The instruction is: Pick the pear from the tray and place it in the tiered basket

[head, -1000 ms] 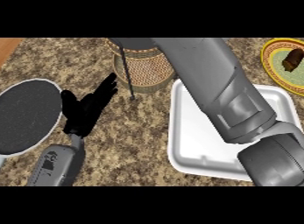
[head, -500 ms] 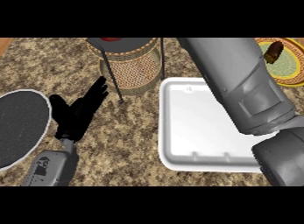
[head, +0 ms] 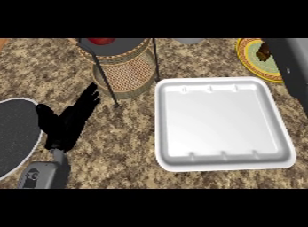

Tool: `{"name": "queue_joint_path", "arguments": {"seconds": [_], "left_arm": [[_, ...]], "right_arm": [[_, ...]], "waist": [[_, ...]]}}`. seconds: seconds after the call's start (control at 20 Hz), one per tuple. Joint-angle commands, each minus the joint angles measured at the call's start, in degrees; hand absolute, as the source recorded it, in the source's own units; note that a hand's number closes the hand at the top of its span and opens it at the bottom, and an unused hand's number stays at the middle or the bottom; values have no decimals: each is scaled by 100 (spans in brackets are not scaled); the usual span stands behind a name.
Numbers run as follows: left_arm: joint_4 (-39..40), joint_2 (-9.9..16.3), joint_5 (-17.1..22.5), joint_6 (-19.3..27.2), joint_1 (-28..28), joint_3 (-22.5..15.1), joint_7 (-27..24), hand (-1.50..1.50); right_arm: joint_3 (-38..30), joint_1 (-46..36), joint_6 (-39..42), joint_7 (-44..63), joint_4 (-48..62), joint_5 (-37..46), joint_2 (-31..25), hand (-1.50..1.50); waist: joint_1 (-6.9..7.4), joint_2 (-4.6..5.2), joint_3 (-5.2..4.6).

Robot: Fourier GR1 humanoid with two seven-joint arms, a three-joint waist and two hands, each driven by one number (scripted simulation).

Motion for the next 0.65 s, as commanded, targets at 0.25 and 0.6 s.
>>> {"name": "queue_joint_path", "arguments": {"seconds": [0.25,0.6], "left_arm": [[-170,8,45,137,-269,113,392,0],[4,-6,29,-62,-109,50,103,0]], "right_arm": [[-203,976,2246,-105,-574,-345,-1695,-150],[-557,1515,2967,-702,-502,-476,-2572,-150]], "waist": [[-86,-17,1],[56,42,0]]}}
